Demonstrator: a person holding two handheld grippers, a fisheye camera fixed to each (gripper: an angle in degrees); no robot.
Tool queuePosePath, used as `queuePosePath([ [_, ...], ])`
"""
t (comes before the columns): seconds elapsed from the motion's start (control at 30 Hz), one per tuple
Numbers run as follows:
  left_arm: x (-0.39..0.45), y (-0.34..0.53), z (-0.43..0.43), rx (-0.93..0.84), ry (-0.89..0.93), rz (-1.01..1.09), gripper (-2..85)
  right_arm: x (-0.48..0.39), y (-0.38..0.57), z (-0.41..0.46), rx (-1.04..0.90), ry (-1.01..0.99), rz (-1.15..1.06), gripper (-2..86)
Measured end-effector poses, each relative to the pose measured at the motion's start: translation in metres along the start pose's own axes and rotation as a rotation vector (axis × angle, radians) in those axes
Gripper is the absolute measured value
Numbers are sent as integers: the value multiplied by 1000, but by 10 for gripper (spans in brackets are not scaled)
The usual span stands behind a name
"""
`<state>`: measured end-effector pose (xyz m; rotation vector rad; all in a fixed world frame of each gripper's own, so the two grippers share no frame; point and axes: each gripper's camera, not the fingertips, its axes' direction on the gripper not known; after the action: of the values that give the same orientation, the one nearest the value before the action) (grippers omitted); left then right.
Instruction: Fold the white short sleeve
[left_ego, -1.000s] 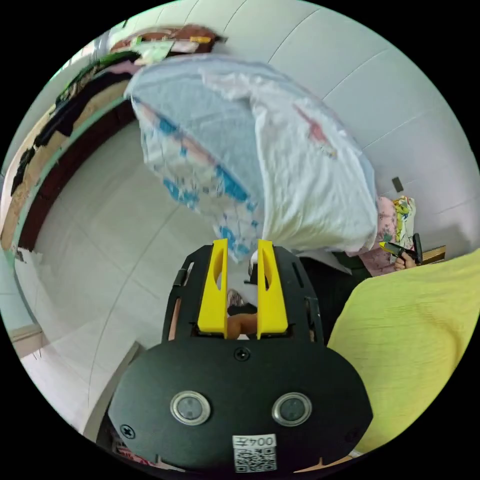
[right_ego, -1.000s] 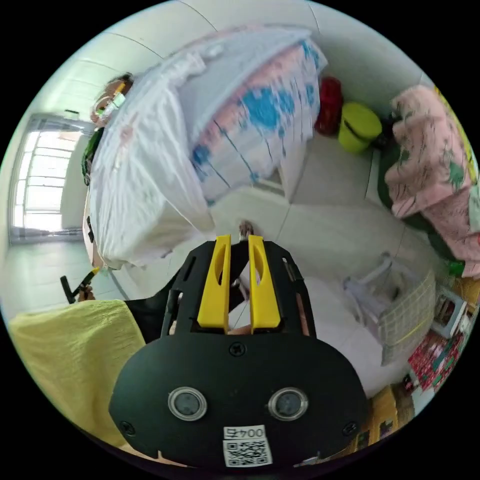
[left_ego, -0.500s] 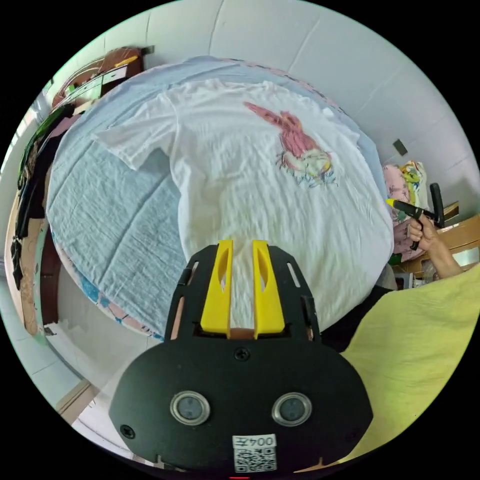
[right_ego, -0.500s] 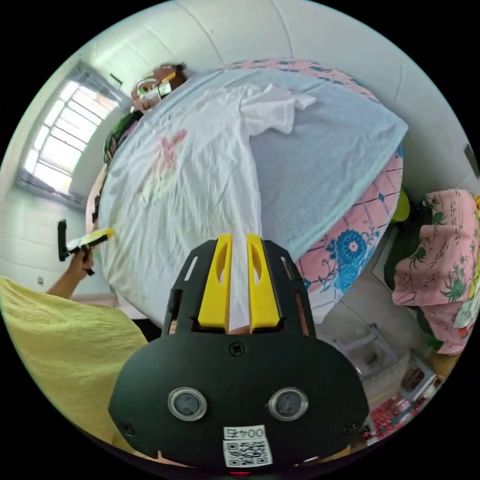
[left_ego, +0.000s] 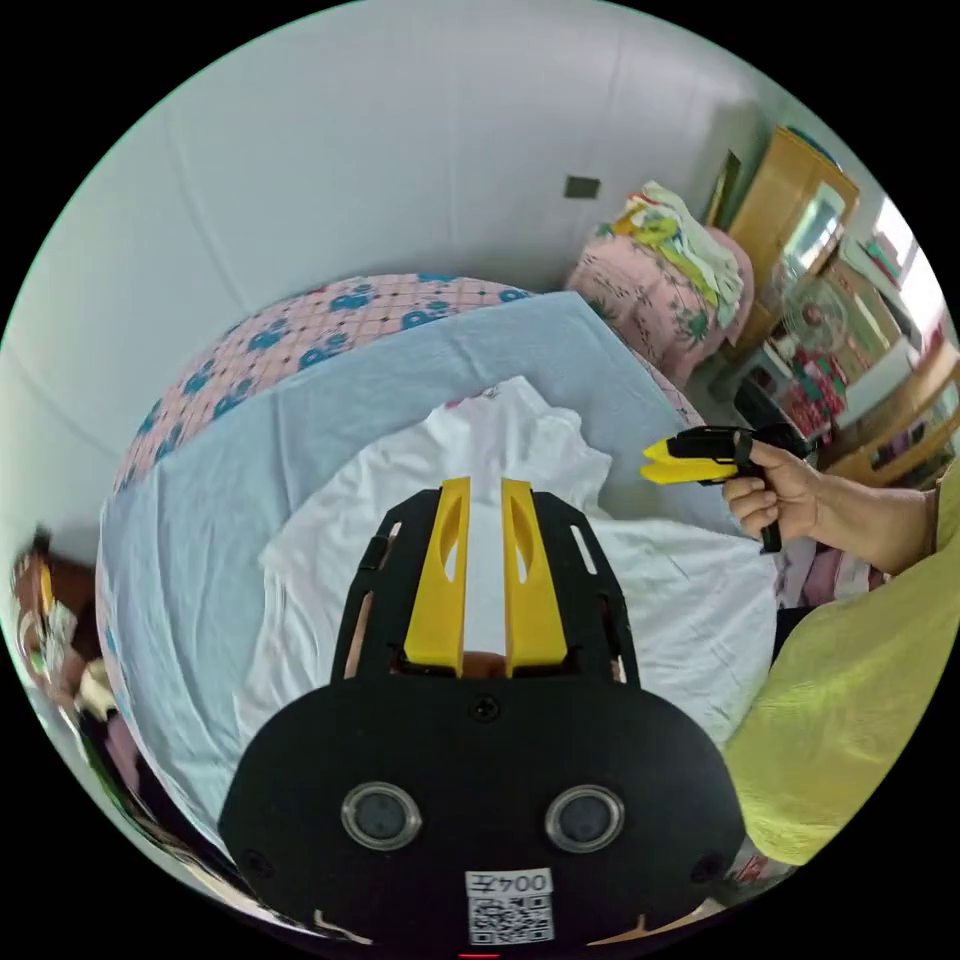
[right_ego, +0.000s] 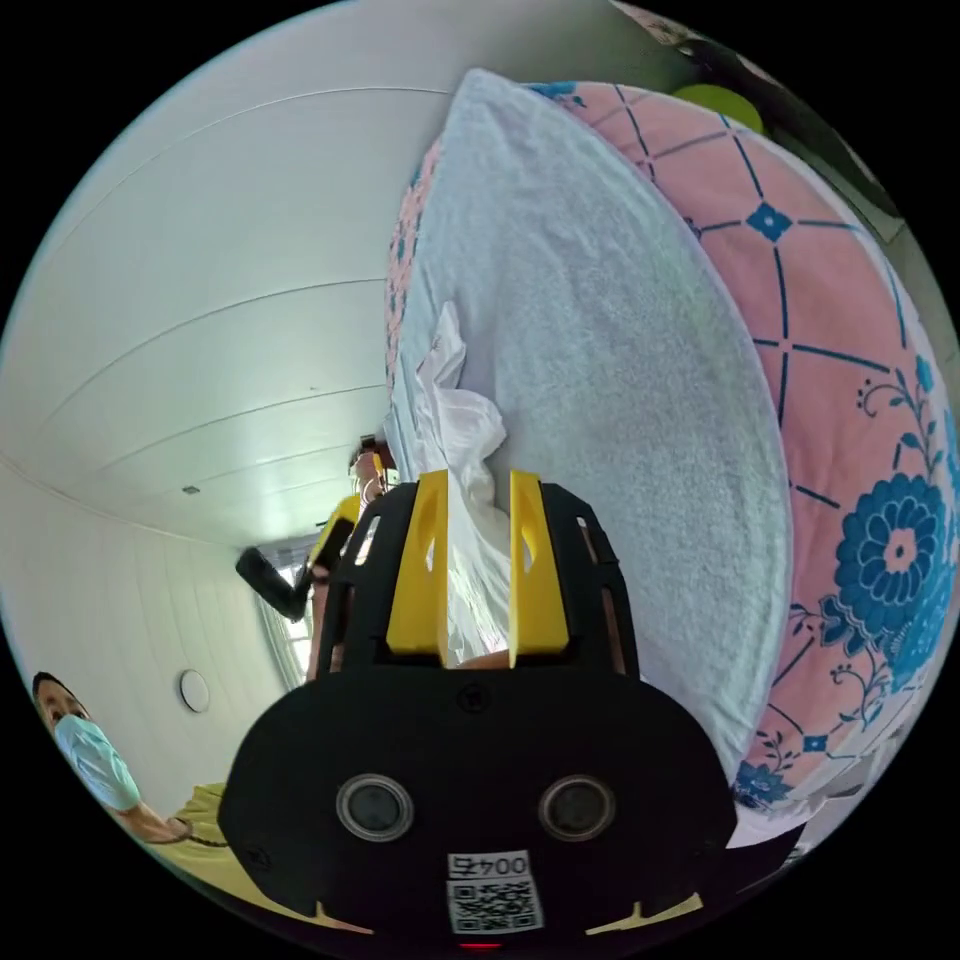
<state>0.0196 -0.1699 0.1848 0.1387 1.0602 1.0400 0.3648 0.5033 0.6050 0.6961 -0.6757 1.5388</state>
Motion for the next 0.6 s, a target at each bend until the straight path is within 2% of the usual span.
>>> queuePosePath([
  [0.13, 10, -123, 65, -118, 3, 207, 71, 7, -15, 2, -11, -25, 33, 110],
  [0.23, 22, -181, 99, -188, -22, 354, 80, 8, -22, 1, -15, -35, 35, 110],
  [0.43, 24, -246, 146, -311, 25, 504, 84, 9, -26, 1, -17, -51, 42, 107],
  [0.6, 15, -276, 165, -297, 55, 511, 77, 7, -23, 4, -14, -60, 43, 114],
])
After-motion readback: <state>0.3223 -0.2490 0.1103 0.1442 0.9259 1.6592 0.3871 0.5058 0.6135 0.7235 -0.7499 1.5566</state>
